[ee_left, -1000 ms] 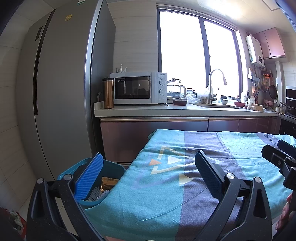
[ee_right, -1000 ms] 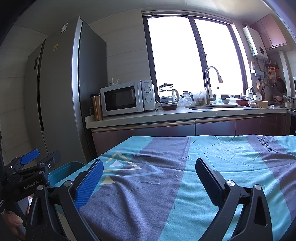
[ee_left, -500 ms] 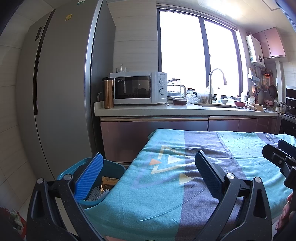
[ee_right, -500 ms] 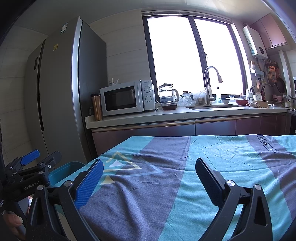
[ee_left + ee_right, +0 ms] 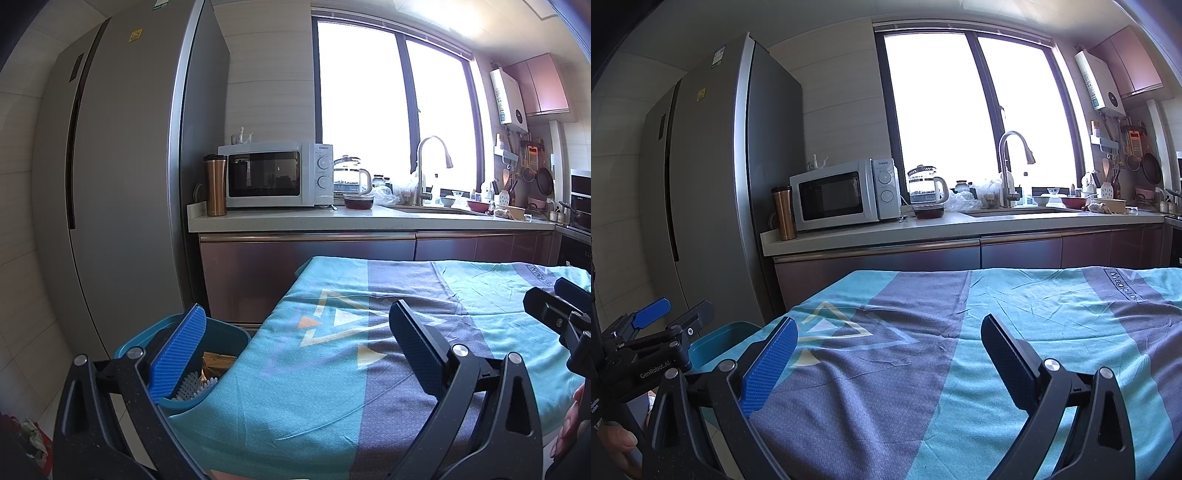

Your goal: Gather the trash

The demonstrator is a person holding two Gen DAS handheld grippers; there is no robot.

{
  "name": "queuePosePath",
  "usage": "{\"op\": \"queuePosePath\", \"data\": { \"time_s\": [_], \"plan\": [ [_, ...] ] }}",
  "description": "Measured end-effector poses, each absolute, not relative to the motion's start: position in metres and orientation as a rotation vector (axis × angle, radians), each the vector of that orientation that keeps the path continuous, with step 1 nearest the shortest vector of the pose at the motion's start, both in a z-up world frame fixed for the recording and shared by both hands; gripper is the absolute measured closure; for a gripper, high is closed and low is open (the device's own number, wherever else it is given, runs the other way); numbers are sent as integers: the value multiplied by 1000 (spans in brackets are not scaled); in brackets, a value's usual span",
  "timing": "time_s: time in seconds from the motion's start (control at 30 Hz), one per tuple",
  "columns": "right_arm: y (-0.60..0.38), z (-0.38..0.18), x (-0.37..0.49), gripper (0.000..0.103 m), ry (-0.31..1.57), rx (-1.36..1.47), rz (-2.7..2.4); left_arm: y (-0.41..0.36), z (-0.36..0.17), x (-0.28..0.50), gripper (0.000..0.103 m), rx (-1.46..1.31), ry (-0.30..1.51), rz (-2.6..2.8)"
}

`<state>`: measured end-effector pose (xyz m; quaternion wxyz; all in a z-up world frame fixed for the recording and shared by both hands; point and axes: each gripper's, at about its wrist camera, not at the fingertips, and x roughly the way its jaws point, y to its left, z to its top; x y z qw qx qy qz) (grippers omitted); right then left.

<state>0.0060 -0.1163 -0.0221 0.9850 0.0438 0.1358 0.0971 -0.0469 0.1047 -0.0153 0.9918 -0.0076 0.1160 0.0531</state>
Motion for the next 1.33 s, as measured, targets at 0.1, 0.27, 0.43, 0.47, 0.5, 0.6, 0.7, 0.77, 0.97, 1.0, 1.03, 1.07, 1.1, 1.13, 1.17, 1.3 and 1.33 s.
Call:
{"op": "queuePosePath", "data": {
  "time_s": [0.1, 0.27, 0.43, 0.47, 0.5, 0.6, 0.7, 0.77, 0.97, 1.0, 1.03, 1.07, 1.1, 1.13, 1.17, 1.3, 1.33],
  "plan": [
    [-117, -22, 6, 7, 273, 89, 195, 104, -15, -47, 5, -14, 232, 107],
    [-117, -21, 6, 7, 270, 87, 195, 104, -16, -46, 5, -14, 233, 107],
    [-116, -21, 6, 7, 273, 90, 195, 104, -16, -46, 5, -12, 235, 106],
    [-116, -21, 6, 7, 272, 90, 194, 104, -16, -46, 5, -11, 236, 106],
    [-117, -21, 6, 7, 272, 90, 194, 104, -16, -46, 5, -10, 235, 107],
    [-117, -21, 6, 7, 272, 90, 194, 105, -16, -45, 5, -12, 235, 104],
    [-116, -21, 7, 7, 276, 90, 194, 107, -17, -43, 5, -23, 245, 91],
    [-117, -21, 6, 7, 276, 91, 192, 108, -17, -41, 5, -26, 252, 88],
    [-120, -22, 7, 7, 273, 103, 186, 103, -17, -38, 5, -4, 250, 85],
    [-121, -22, 6, 7, 272, 103, 184, 102, -17, -37, 5, 0, 252, 80],
    [-121, -22, 6, 7, 272, 104, 183, 100, -17, -37, 5, 2, 256, 76],
    [-123, -22, 7, 7, 274, 105, 181, 99, -17, -34, 5, 1, 266, 69],
    [-125, -22, 7, 7, 277, 106, 178, 97, -17, -31, 5, 0, 280, 60],
    [-128, -22, 8, 7, 282, 109, 172, 96, -17, -26, 5, 0, 300, 52],
    [-132, -23, 8, 7, 286, 110, 165, 96, -17, -20, 5, -3, 320, 42],
    [-154, -25, 14, 7, 333, 101, 122, 86, -21, 21, 5, -4, 458, -46],
    [-162, -26, 17, 7, 352, 105, 111, 82, -23, 35, 5, 0, 501, -60]
  ]
}}
